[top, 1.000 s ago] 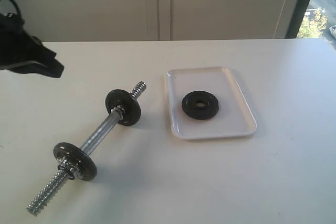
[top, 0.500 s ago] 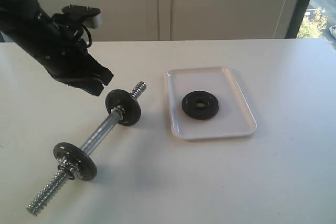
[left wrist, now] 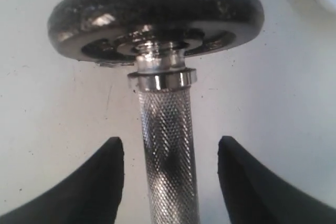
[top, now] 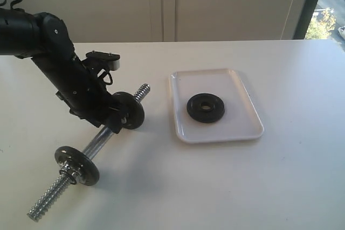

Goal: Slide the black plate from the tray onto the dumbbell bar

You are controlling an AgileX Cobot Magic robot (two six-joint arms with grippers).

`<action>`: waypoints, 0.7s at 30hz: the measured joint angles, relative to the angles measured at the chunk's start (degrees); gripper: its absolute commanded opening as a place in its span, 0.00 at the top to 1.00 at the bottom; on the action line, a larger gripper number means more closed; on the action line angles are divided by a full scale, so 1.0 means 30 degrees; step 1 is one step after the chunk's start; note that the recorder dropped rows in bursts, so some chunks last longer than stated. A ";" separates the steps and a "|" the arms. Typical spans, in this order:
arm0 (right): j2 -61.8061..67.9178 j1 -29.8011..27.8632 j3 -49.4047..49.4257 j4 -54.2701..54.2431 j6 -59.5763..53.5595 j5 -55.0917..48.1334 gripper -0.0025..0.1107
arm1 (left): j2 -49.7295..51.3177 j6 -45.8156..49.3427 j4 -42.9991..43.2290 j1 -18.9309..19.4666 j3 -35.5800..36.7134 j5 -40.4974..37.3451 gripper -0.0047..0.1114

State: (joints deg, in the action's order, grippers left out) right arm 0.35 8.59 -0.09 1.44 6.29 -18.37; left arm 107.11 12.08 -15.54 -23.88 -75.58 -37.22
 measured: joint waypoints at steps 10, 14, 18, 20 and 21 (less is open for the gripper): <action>0.0000 0.0000 0.0000 0.0000 0.0000 0.0000 0.98 | 0.1085 0.1057 -0.0858 0.0000 -0.0030 0.1146 0.53; 0.0000 0.0000 0.0000 0.0000 0.0000 0.0000 0.98 | 0.1085 0.1057 -0.0858 0.0000 -0.0030 0.1188 0.65; 0.0000 0.0000 0.0000 0.0000 0.0000 0.0000 0.98 | 0.1085 0.0980 -0.0997 0.0000 -0.0030 0.1188 0.79; 0.0000 0.0000 0.0000 0.0000 0.0000 0.0000 0.98 | 0.1085 0.1024 -0.0997 0.0000 -0.0030 0.1188 0.87; 0.0000 0.0000 0.0000 0.0000 0.0000 0.0000 0.98 | 0.1085 0.1049 -0.0997 0.0000 -0.0030 0.1188 0.91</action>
State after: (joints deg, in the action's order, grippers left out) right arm 0.35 8.59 -0.09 1.44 6.29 -18.37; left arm 110.37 15.22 -18.53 -23.88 -75.67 -33.66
